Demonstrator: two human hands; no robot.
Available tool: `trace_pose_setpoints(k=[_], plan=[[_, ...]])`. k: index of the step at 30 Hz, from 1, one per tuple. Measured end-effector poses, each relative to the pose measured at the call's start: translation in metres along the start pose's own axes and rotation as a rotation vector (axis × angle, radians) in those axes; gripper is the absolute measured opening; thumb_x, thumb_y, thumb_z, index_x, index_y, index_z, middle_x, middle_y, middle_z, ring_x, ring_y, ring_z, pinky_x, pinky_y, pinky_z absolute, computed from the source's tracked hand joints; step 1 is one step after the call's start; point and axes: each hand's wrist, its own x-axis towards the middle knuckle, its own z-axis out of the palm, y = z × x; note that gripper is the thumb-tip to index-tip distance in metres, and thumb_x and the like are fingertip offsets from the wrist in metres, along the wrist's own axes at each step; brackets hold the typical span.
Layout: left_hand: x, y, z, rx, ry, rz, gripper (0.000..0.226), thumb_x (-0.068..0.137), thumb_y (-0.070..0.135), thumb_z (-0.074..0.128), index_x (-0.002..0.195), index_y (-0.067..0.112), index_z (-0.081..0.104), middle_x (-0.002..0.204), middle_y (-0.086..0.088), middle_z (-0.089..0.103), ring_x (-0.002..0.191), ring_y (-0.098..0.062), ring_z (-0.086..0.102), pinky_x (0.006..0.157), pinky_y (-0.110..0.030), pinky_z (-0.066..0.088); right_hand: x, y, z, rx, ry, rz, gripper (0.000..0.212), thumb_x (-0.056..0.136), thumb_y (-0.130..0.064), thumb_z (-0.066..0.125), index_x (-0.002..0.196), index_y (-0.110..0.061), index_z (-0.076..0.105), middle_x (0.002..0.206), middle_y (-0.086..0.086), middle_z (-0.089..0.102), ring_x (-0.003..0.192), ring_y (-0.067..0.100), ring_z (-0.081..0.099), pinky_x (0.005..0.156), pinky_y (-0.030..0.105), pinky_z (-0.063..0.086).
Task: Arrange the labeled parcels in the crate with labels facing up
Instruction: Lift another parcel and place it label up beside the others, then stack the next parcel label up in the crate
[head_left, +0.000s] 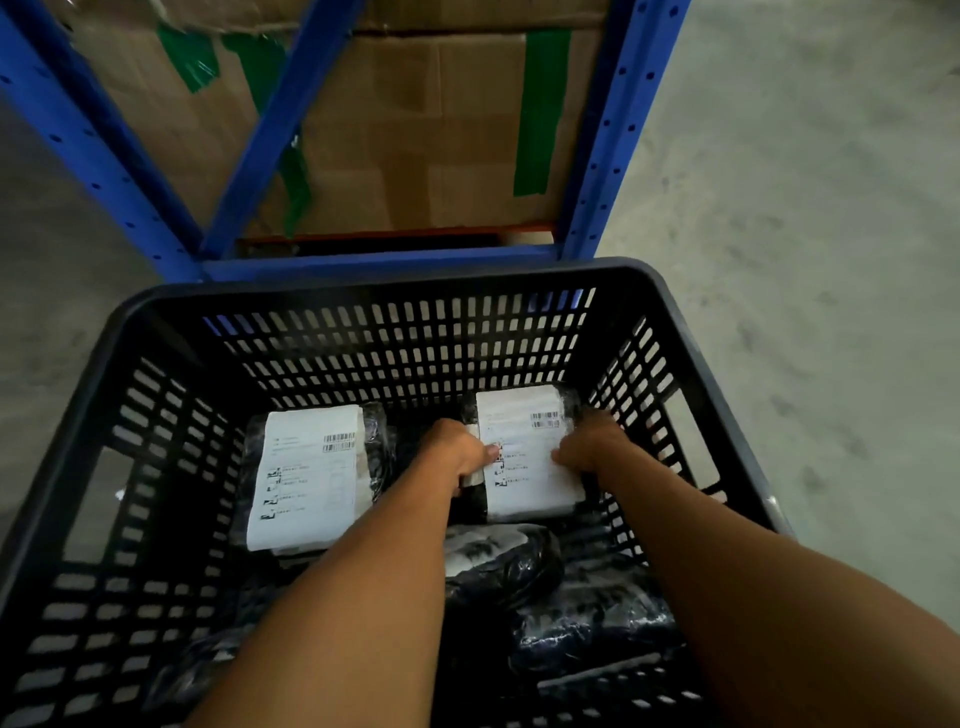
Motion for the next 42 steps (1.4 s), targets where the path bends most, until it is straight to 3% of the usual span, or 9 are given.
trace_pose_setpoints(k=[8, 12, 19, 22, 24, 29, 33, 37, 42], plan=[[0.026, -0.009, -0.001, 0.009, 0.031, -0.091, 0.053, 0.08, 0.019, 0.079, 0.122, -0.004, 0.057, 0.119, -0.019, 0.066, 0.091, -0.028, 0.064, 0.089, -0.042, 0.058, 0.023, -0.007, 0.021, -0.12, 0.093, 0.067, 0.045, 0.095, -0.007, 0.058, 0.137, -0.009, 0.043, 0.134, 0.016, 0.053, 0.121, 0.028, 0.057, 0.094, 0.035, 0.054], [0.019, -0.008, 0.002, 0.151, 0.109, -0.019, 0.041, 0.086, 0.017, 0.073, 0.117, -0.002, 0.054, 0.124, -0.016, 0.063, 0.109, -0.028, 0.065, 0.078, -0.023, 0.054, 0.009, -0.009, 0.022, -0.149, 0.117, 0.068, 0.047, 0.097, -0.009, 0.057, 0.14, -0.007, 0.039, 0.134, 0.018, 0.053, 0.119, 0.029, 0.059, 0.091, 0.035, 0.054], [-0.015, -0.021, -0.031, 0.42, -0.073, 0.13, 0.025, 0.088, 0.003, 0.067, 0.112, 0.007, 0.062, 0.097, -0.011, 0.067, 0.091, -0.024, 0.067, 0.084, -0.034, 0.057, -0.035, -0.016, 0.007, -0.297, 0.064, -0.061, 0.064, 0.092, -0.006, 0.062, 0.146, 0.0, 0.029, 0.134, 0.024, 0.05, 0.122, 0.035, 0.053, 0.1, 0.039, 0.048], [-0.033, -0.029, -0.063, 0.384, -0.135, 0.067, 0.007, 0.092, -0.001, 0.058, 0.092, 0.003, 0.063, 0.079, -0.014, 0.065, 0.068, -0.021, 0.065, 0.07, -0.036, 0.06, -0.061, -0.029, -0.008, -0.341, -0.116, -0.113, 0.05, 0.093, -0.014, 0.064, 0.137, 0.0, 0.046, 0.097, 0.015, 0.061, 0.101, 0.028, 0.061, 0.091, 0.035, 0.054], [-0.045, -0.033, -0.084, 0.457, -0.147, -0.038, 0.019, 0.096, 0.019, 0.06, 0.085, 0.003, 0.062, 0.074, -0.014, 0.063, 0.059, -0.022, 0.062, 0.074, -0.041, 0.061, -0.077, -0.037, -0.014, -0.316, -0.34, -0.04, 0.058, 0.096, -0.03, 0.062, 0.141, 0.0, 0.041, 0.102, 0.022, 0.066, 0.103, 0.035, 0.068, 0.097, 0.045, 0.054], [-0.079, -0.052, -0.096, 0.475, -0.289, -0.326, 0.1, 0.081, 0.063, 0.064, 0.154, 0.008, 0.023, 0.15, -0.023, 0.041, 0.099, -0.04, 0.069, 0.092, -0.045, 0.056, -0.114, -0.046, -0.009, -0.437, -0.484, -0.151, 0.057, 0.101, -0.04, 0.05, 0.142, -0.001, 0.047, 0.148, 0.022, 0.048, 0.131, 0.041, 0.051, 0.111, 0.053, 0.039], [-0.086, -0.059, -0.077, 0.387, -0.281, -0.225, 0.085, 0.085, 0.056, 0.064, 0.152, 0.016, 0.03, 0.156, -0.012, 0.033, 0.118, -0.039, 0.058, 0.069, -0.036, 0.062, -0.128, -0.041, 0.002, -0.573, -0.492, -0.156, 0.058, 0.097, -0.046, 0.054, 0.142, -0.011, 0.047, 0.153, 0.014, 0.041, 0.13, 0.035, 0.051, 0.108, 0.047, 0.043], [-0.094, -0.052, -0.083, 0.348, -0.288, -0.238, 0.054, 0.095, 0.037, 0.056, 0.141, 0.01, 0.046, 0.155, -0.009, 0.029, 0.112, -0.035, 0.057, 0.067, -0.034, 0.059, -0.135, -0.045, -0.005, -0.515, -0.529, -0.127, 0.032, 0.1, -0.035, 0.052, 0.08, -0.01, 0.054, 0.087, 0.006, 0.057, 0.07, 0.022, 0.057, 0.07, 0.03, 0.056], [-0.113, -0.017, -0.12, 0.185, -0.304, -0.238, 0.033, 0.092, 0.034, 0.06, 0.109, 0.005, 0.06, 0.119, -0.021, 0.054, 0.102, -0.032, 0.063, 0.056, -0.032, 0.06, -0.143, -0.067, -0.049, -0.295, -0.508, -0.052, 0.028, 0.099, -0.028, 0.046, 0.086, -0.007, 0.059, 0.077, 0.008, 0.061, 0.064, 0.018, 0.057, 0.06, 0.029, 0.048]])
